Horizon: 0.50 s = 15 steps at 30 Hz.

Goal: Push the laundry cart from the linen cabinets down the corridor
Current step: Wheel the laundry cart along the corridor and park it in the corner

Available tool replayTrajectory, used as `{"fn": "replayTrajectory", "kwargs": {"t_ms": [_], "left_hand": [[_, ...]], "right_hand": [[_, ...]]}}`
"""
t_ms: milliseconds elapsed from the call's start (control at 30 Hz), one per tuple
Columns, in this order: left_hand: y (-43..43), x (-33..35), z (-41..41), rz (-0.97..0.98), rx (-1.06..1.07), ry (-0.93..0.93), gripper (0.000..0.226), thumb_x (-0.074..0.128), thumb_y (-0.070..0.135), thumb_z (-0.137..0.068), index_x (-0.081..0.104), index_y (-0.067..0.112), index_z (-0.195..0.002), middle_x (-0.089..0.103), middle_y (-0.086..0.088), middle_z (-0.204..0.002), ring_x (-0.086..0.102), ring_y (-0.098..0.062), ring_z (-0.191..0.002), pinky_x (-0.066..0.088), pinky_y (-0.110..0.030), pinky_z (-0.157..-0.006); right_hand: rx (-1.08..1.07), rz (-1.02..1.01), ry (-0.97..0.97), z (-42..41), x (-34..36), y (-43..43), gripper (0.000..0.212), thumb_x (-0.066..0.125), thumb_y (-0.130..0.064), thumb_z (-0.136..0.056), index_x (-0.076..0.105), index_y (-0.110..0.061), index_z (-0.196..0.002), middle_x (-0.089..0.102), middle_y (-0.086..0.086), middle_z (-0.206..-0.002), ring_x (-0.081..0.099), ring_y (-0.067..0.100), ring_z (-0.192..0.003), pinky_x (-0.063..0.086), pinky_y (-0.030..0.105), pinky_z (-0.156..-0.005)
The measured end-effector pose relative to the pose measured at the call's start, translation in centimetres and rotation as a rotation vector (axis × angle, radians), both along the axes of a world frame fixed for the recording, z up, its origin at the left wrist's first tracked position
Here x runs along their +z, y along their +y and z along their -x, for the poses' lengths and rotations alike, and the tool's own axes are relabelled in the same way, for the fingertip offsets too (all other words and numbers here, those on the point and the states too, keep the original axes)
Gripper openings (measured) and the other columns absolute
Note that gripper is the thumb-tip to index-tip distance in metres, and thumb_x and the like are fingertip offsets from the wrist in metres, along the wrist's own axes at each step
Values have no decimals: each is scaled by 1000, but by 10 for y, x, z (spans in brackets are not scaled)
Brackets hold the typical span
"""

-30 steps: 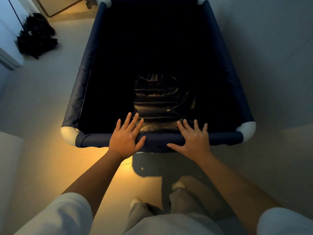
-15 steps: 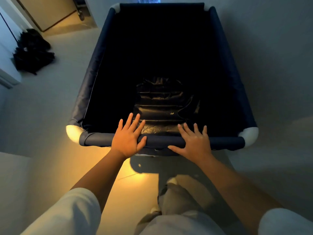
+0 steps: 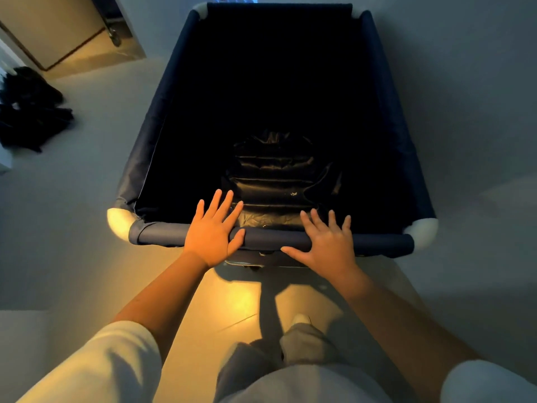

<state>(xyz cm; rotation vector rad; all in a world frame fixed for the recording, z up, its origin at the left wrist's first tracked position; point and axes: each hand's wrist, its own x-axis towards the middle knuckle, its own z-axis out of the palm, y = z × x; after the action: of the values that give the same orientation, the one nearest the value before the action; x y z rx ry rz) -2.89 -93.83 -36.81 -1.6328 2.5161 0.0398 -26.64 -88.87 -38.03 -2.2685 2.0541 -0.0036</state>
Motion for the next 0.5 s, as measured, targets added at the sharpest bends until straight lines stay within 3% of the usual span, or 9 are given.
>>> {"fn": "replayTrajectory", "kwargs": {"t_ms": [100, 233, 500], "left_hand": [[-19, -3, -15, 10, -24, -23, 70, 4, 56, -86, 15, 21, -145, 8, -9, -155, -1, -30, -142, 6, -49, -113], [-46, -11, -26, 37, -41, -36, 63, 10, 54, -91, 10, 24, -146, 4, -7, -156, -6, -29, -142, 4, -48, -113], [-96, -20, -13, 72, -56, -16, 69, -6, 56, -84, 4, 25, -145, 1, -6, -156, -10, -29, -141, 2, -49, -113]], "right_hand": [[-30, 7, 21, -17, 5, -13, 89, 35, -78, -70, 52, -13, -129, 59, 14, -127, 51, 45, -116, 33, 67, -95], [-63, -23, 28, -27, 6, -34, 93, 25, -79, -69, 49, -14, -131, 56, 12, -130, 47, 44, -120, 29, 67, -98], [-90, -3, 8, -16, 3, -84, 88, 44, -76, -67, 53, -12, -128, 58, 15, -127, 49, 47, -118, 28, 69, -96]]}}
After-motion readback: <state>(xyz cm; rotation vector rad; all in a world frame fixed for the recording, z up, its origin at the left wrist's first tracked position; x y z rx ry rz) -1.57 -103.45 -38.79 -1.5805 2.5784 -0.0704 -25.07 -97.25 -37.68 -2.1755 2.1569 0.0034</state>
